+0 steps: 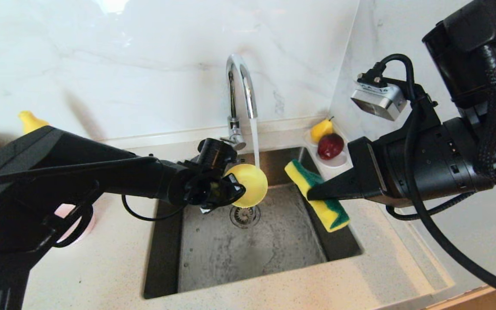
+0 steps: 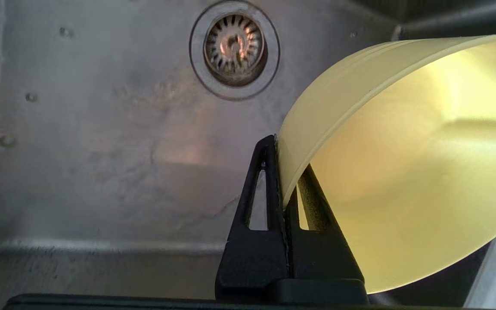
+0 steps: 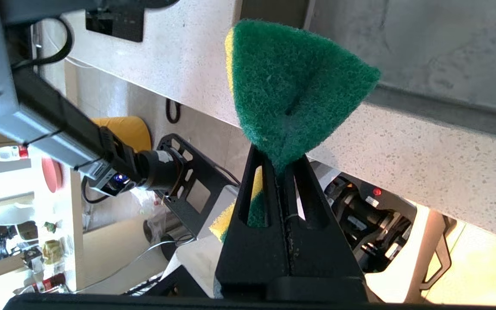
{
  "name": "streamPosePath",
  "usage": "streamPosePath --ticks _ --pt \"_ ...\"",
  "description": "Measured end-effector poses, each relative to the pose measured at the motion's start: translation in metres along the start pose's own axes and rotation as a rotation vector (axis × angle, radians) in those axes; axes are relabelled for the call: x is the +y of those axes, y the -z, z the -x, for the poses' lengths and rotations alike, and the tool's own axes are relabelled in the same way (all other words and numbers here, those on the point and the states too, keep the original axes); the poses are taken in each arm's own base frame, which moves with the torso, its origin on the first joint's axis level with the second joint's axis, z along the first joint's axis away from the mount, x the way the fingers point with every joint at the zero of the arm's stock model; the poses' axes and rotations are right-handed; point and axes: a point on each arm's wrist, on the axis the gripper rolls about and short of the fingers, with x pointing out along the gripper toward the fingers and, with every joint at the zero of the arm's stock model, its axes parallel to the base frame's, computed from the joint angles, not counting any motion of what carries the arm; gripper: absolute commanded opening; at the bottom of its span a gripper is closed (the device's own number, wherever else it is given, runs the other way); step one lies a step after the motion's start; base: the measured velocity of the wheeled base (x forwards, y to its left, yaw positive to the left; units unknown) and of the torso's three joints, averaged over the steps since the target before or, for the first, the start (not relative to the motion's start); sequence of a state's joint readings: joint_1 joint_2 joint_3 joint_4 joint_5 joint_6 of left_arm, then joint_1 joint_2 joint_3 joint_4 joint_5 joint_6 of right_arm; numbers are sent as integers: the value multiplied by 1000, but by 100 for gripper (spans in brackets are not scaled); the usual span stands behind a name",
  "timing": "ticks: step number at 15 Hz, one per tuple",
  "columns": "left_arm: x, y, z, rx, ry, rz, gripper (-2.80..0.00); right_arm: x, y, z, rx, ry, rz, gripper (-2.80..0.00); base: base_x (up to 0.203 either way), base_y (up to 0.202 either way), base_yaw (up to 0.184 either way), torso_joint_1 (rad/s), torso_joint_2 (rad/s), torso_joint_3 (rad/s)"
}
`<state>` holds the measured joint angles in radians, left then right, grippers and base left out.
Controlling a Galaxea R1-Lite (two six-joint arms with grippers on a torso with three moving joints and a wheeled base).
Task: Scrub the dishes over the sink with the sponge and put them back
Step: Rinse the bowl
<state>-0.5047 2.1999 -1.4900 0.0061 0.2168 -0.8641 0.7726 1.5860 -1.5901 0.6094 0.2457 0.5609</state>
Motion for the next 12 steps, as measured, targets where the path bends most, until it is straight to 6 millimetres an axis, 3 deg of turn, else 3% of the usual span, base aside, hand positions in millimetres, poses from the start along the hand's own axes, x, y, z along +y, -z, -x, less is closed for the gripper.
streamPosePath --ticks 8,12 --pt "-1 1 -12 6 -5 -3 -280 -5 4 1 10 12 -9 -280 0 0 0 0 0 0" --pt "2 5 -6 115 10 -12 -280 -7 3 1 11 12 -14 -280 0 0 0 0 0 0"
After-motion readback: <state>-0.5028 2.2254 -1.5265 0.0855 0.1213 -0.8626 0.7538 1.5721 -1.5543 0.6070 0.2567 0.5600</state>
